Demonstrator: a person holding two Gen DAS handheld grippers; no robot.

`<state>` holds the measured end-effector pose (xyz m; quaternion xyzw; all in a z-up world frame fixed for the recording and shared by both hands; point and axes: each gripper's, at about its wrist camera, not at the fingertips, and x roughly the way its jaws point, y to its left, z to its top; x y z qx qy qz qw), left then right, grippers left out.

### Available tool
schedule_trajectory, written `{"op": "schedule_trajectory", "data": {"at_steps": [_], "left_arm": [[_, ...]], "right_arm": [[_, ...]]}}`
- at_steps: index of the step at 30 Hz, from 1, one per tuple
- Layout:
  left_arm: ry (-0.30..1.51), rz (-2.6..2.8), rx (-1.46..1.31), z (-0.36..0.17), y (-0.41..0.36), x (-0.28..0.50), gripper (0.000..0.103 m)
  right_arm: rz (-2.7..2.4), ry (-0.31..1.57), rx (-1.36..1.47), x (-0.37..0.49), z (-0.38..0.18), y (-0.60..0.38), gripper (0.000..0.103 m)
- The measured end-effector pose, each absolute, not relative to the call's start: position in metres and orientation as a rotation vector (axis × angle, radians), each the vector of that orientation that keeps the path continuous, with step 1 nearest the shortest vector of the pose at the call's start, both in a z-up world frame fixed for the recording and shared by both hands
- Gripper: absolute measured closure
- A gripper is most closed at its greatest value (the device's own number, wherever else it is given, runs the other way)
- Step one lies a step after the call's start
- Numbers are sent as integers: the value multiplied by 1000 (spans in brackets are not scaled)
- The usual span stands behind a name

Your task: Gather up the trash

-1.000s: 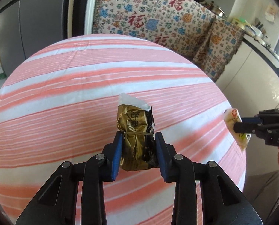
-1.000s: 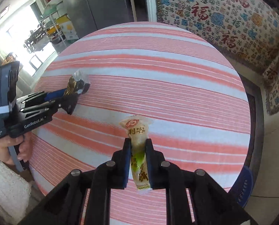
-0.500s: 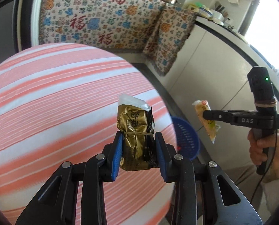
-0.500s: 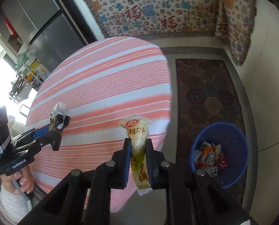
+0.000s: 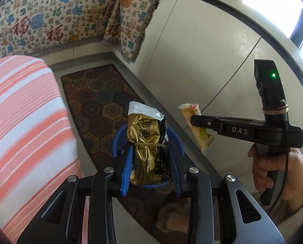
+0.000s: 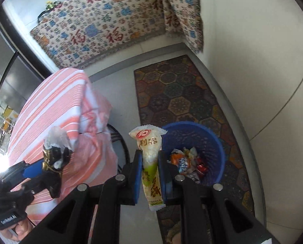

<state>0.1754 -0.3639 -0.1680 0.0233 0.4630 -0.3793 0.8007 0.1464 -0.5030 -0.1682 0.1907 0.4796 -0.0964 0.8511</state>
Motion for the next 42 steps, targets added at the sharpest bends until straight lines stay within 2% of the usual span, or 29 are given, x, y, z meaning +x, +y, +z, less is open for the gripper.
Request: {"op": "schedule_trajectory", "data": {"at_steps": [13,15,16,17,18,19,20,22,28,33,36,42], "left_arm": [[1092,-796,161,-251,-446,187,67],[1103,-798,183,-263,-454,189,64],[1107,-789,195,-270,-458,190,57],[1114,-780,202,-276,-461,192,42],[1120,-772,200,-281,-463,194,31],[1123,-763,196,-285,-464,195,28],[1125,-755,196,-286,-464,195,27],[1110,-741,208,-282,-461,193,25],[1004,-709,236,-228,-435,162,2],[982,-709,300,-177,-406,127,0],[920,-703,315,-154,-384,98,0],[860,-671,327,-128,-357,67,0]], "right_arm": [[-259,1056,596,152,-252,-582,87],[-263,1066,621,155,-264,-590,85],[-268,1070,636,156,-271,-594,85],[-273,1077,654,156,-277,-599,78],[-268,1087,683,158,-285,-605,66],[-269,1093,710,157,-291,-610,40],[-278,1091,733,157,-298,-615,33],[-284,1100,758,156,-305,-620,33],[-342,1060,723,128,-272,-618,33],[-397,1020,554,79,-212,-574,17],[-420,987,458,40,-186,-534,1],[-488,910,401,-23,-148,-480,0]]}}
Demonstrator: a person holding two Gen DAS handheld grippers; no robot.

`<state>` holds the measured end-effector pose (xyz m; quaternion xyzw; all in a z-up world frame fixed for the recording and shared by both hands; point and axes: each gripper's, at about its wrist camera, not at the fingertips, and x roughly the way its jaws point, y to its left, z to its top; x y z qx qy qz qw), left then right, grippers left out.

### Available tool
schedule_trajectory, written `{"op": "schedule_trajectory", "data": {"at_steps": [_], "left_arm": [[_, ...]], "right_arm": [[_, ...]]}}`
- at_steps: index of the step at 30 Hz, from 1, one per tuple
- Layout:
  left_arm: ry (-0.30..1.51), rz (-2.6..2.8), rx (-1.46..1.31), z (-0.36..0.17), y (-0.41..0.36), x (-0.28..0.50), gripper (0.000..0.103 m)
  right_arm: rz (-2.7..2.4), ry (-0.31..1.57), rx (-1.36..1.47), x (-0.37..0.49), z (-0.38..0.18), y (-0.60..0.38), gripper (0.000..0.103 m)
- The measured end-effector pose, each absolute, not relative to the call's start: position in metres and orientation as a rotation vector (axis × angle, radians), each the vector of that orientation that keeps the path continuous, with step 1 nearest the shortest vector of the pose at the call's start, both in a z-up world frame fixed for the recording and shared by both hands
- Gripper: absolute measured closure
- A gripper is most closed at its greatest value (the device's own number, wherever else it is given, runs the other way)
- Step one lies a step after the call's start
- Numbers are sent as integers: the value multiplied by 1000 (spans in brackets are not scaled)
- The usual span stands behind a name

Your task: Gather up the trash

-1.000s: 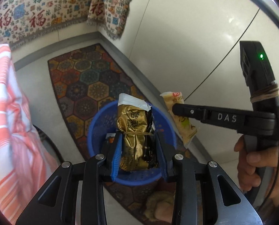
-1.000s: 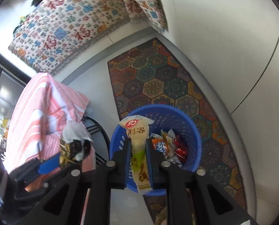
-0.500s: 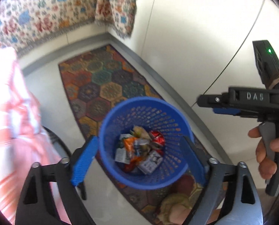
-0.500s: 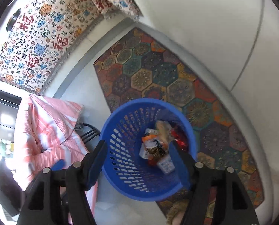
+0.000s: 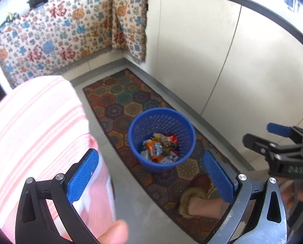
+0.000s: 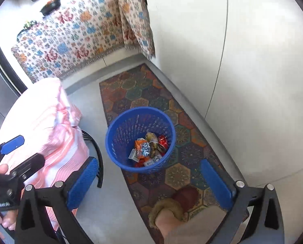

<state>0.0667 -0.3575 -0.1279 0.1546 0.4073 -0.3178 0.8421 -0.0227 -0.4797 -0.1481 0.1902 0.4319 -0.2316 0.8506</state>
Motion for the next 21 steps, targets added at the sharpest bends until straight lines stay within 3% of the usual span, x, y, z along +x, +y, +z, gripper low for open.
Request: {"op": "schedule_trajectory", "data": {"at_steps": [8,21], "left_arm": [[819,-607,285,-103,-341,61,1],[861,-609,287,-95,-334,56,1]], "right_arm": [[-505,860,339,-45,-102,-451,0],[-473,867,313,-51,-82,-423,0]]}}
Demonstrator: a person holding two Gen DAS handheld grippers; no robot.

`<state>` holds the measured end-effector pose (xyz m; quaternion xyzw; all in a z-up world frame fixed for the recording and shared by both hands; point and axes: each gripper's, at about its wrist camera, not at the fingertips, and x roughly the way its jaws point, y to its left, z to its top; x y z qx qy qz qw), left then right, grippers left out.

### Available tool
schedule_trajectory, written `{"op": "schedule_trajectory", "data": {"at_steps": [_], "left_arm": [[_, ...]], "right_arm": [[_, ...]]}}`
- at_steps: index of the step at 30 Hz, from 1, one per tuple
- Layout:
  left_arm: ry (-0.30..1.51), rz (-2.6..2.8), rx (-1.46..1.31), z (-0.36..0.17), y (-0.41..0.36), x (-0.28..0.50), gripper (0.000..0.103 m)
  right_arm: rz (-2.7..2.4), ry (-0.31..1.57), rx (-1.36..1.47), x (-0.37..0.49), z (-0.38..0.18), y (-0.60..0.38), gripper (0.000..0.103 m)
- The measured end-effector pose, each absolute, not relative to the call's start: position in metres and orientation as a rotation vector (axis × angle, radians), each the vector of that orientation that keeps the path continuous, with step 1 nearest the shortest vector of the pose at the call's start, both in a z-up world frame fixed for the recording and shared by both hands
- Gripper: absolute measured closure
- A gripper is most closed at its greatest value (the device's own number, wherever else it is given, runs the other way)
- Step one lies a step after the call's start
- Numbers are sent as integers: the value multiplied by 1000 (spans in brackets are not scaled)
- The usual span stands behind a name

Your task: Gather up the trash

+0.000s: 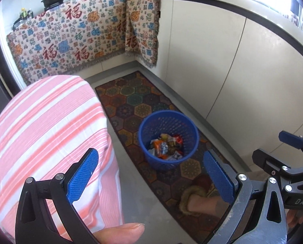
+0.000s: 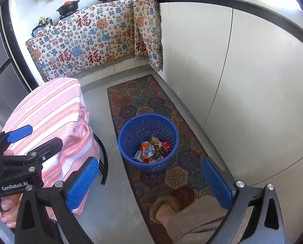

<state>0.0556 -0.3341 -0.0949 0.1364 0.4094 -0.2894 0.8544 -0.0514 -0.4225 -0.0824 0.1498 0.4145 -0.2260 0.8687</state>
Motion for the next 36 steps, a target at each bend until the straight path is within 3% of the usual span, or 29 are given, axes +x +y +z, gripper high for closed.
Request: {"op": "schedule_trajectory", "data": {"at_steps": [36], "left_arm": [[870,-610,316,-99,-334,55,1]], "right_arm": [[-465,885,311,-52,-86,-414,0]]}}
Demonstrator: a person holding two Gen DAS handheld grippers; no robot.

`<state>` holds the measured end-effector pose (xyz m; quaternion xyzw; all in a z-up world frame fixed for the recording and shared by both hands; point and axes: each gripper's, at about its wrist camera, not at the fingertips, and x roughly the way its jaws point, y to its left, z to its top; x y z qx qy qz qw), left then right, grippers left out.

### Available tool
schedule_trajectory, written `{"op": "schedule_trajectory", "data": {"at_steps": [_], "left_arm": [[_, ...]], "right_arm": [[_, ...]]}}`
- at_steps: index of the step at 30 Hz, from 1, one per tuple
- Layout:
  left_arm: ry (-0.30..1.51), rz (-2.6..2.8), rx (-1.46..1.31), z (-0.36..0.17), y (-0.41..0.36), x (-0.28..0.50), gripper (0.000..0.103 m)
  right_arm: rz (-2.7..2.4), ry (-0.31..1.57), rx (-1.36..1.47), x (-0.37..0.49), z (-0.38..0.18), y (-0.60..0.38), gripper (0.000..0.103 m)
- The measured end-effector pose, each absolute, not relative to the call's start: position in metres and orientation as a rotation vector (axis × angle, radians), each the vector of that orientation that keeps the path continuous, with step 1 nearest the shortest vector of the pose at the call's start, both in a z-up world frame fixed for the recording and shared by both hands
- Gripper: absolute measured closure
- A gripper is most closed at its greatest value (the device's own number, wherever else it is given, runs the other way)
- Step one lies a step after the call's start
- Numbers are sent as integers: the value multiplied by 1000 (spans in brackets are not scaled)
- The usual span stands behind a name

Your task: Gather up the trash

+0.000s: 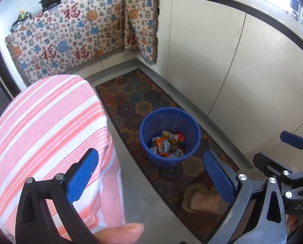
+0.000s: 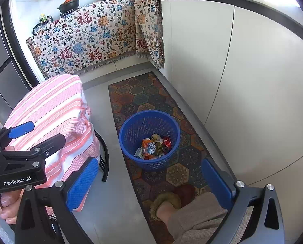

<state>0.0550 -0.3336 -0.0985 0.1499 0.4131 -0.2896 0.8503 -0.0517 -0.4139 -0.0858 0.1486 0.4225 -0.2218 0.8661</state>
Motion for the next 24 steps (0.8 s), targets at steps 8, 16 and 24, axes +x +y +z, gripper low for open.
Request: {"op": "schedule_trajectory", "data": {"at_steps": [8,16,24], "left_arm": [[879,-611,317,-100,-335,56,1],[877,-611,321,-100,-335,56,1],[876,-609,326,-101,-335,55,1]], "right_arm": [[-469,889,315,-52,-86,-417,0],[-469,891,319,-52,-87,-420,0],[-470,893,321,-52,-87,-421,0]]}}
